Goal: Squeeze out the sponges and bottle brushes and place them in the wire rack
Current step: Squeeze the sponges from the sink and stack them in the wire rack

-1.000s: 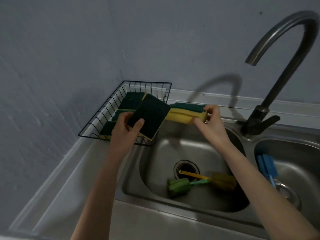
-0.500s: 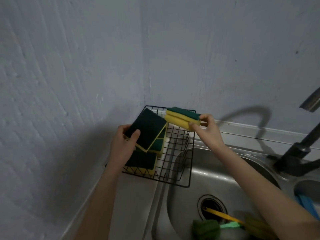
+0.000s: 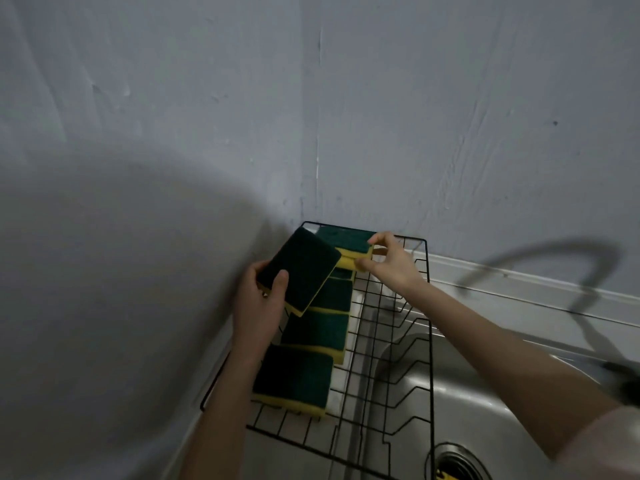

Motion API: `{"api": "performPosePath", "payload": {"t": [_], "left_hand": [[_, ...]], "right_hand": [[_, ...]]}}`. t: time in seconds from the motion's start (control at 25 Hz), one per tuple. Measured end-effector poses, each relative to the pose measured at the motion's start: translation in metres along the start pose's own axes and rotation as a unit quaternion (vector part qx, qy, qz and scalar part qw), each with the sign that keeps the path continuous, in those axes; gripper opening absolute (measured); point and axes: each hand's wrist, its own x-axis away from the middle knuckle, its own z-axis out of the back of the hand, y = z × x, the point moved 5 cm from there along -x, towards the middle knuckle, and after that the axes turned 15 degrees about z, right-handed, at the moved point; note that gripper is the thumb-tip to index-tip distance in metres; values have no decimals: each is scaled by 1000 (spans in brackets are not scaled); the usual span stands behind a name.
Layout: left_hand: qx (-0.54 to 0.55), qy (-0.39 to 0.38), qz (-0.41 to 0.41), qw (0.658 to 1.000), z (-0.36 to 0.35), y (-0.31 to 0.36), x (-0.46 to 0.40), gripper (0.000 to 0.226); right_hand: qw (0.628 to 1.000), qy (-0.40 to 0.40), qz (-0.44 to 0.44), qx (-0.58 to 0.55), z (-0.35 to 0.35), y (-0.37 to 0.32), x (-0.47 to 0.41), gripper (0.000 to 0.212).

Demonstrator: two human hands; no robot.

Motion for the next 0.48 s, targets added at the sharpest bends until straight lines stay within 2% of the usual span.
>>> {"api": "performPosePath", "payload": {"t": [0.24,0.48], "left_hand": [[-15,-8,6,1000,-9,-12,-18,29],[-51,-15,2,999,-19,-21,-25,31]], "right_hand": [[999,-12,-10,-46,-30,25,-24,39],[998,-38,-10,-40,-47,39,-26,47]]}}
